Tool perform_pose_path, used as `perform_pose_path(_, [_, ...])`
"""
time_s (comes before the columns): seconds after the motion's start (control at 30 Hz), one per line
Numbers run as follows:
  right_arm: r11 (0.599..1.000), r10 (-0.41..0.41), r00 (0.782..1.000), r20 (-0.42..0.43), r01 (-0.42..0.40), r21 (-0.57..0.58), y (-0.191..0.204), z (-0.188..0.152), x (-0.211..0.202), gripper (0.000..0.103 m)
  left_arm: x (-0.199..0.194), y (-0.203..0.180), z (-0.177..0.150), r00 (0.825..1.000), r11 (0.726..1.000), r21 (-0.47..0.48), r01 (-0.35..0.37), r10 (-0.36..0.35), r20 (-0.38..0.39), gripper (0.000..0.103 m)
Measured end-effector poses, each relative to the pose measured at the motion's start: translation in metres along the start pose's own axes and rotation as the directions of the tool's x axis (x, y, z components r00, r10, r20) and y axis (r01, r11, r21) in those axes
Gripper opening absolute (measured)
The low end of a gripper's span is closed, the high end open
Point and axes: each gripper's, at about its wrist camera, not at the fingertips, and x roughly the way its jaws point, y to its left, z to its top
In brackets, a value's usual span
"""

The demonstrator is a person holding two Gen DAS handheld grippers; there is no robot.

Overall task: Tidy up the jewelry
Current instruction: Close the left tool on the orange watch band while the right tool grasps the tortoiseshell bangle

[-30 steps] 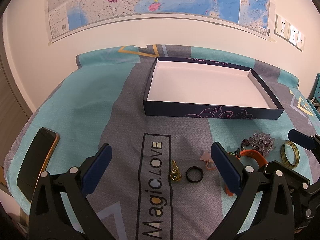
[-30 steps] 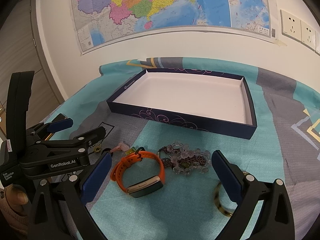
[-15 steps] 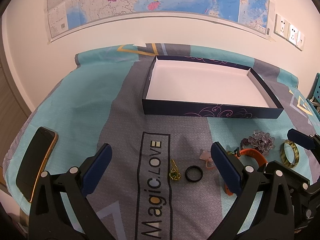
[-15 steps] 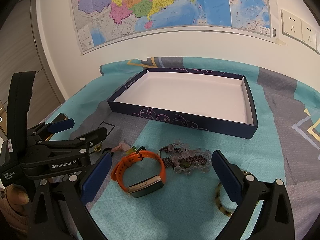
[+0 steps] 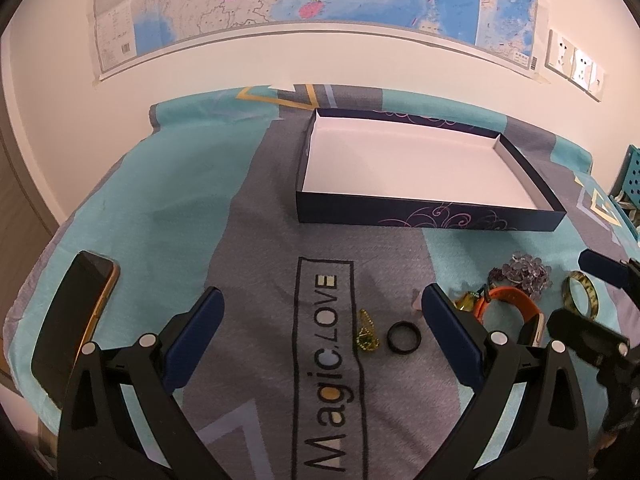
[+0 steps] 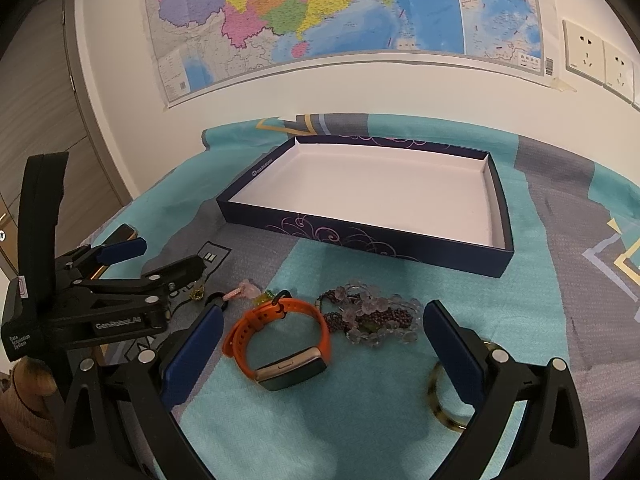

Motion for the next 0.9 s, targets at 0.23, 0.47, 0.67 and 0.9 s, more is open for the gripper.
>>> perform_pose_path(0.23, [0.998,-0.038,0.999,-0.019,0.038,0.041,-0.026,-0.009,-0.011,0.097,-0.005,0.008,-0.006,0.998,0.997,0.039,0.063,-0.063,0.006,0.097])
perform_pose_path(0.47, [0.988,-0.114,0.990,-0.080,0.122,0.099,-0.067,-0.028,-0.020,0.081,-0.006,0.018,-0.010,0.997,0.995,0.065,0.081,-0.081,-0.002,0.095])
perform_pose_path(0.67, [0.978,-0.143,0.982,-0.127,0.160,0.134,-0.090,-0.036,-0.016,0.054,-0.004,0.022,-0.013,0.993,0.991,0.077,0.113,-0.111,-0.030,0.080])
perform_pose_path(0.9, [0.979,-0.185,0.971,-0.149,0.196,0.062,-0.085,-0.031,-0.006,0.032,-0.004,0.009,-0.020,0.987,0.977,0.144,0.156,-0.150,-0.055,0.070])
